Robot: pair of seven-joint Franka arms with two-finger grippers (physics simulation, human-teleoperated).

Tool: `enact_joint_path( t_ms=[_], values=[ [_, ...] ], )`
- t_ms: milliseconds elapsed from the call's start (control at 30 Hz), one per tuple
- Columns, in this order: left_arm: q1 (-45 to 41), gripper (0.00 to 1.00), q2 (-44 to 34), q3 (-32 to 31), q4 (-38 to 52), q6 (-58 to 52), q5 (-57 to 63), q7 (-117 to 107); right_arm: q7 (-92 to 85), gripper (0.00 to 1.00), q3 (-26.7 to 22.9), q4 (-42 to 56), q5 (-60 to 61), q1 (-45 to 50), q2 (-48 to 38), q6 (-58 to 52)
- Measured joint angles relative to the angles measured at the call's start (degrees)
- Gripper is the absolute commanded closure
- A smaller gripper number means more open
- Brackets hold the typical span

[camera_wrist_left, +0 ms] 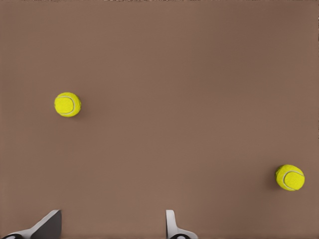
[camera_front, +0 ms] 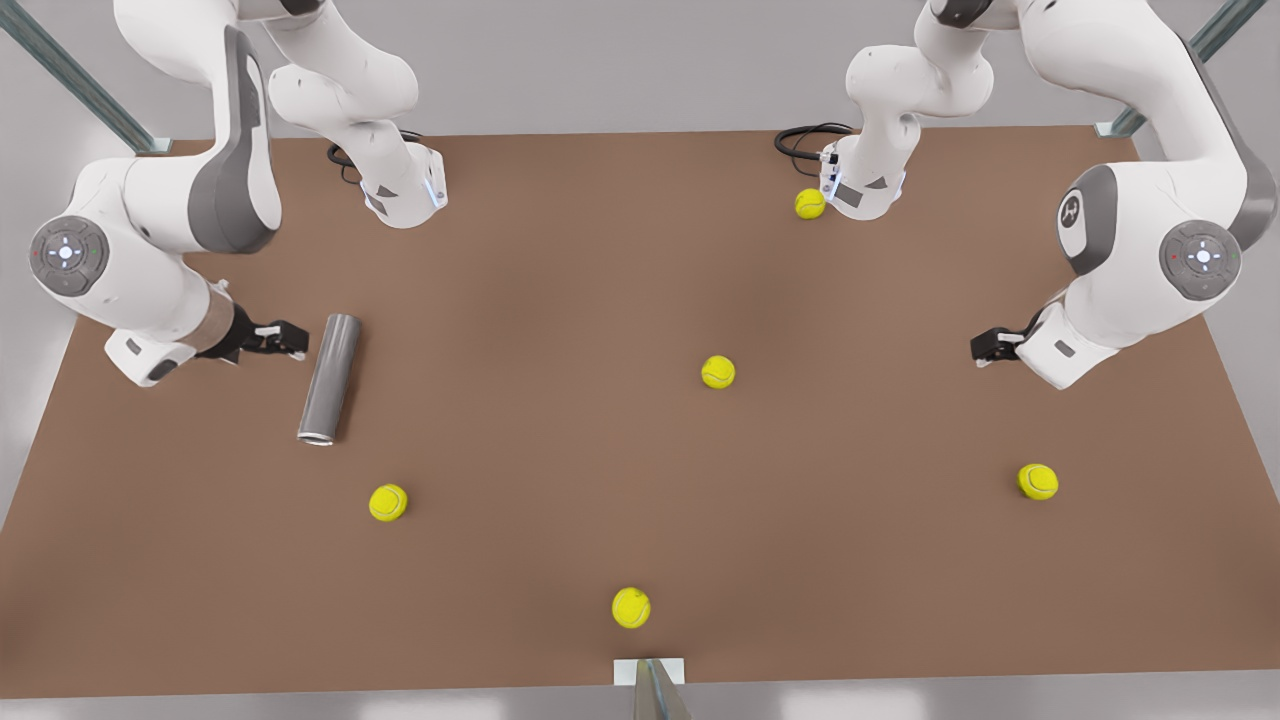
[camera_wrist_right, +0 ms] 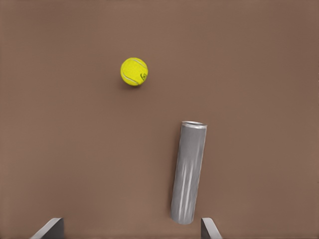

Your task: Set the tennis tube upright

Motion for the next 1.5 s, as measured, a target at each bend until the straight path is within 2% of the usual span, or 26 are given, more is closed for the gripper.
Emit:
enact_joint_path(
  t_ms=[100, 233, 267, 333, 433, 533, 833, 1133, 1500],
  values=[
    [0.04, 0.0, 0.0, -0.07, 0.02, 0.0, 0.05, -0.04, -0.08, 0.0, 0.01, -2.74, -0.04, 0.46, -0.08, 0.25],
    [0.14, 0.0, 0.08, -0.07, 0.02, 0.0, 0.07, 0.0, 4.85, 0.0, 0.19, -25.03, 0.49, -0.13, -0.97, 14.93],
    [0.16, 0.0, 0.09, -0.07, 0.02, 0.0, 0.07, 0.0, 5.85, 0.0, 0.18, -27.58, 0.52, -0.29, -0.97, 16.2],
    [0.13, 0.0, 0.22, -0.07, -0.01, 0.0, 0.08, -0.08, 11.72, 0.0, 0.18, -30.12, 0.28, -0.51, -0.97, 17.33],
    [0.14, 0.0, 0.26, -0.07, -0.04, 0.0, 0.08, -0.11, 10.86, 0.0, 0.18, -34.38, 0.18, -1.0, -0.73, 22.58],
    [0.13, 0.0, 0.26, -0.07, -0.07, 0.0, 0.08, -0.04, 11.16, 0.0, 0.12, -39.81, -0.91, -3.95, -0.57, 33.16],
    [0.31, 0.0, 0.44, -0.07, -0.07, 0.09, 0.08, 0.0, 10.94, 0.0, 0.18, -39.91, -3.69, -6.41, 3.4, 39.17],
    [0.31, 0.0, 0.61, -0.07, -0.07, 0.18, 0.15, 0.0, 4.96, 0.0, 0.17, -40.54, -3.78, -11.83, 5.97, 39.81],
    [0.41, 0.0, 0.97, -0.07, -0.07, 0.18, 0.17, -0.04, 5.46, 0.0, 0.17, -40.56, -3.6, -9.89, 9.5, 42.63]
  ],
)
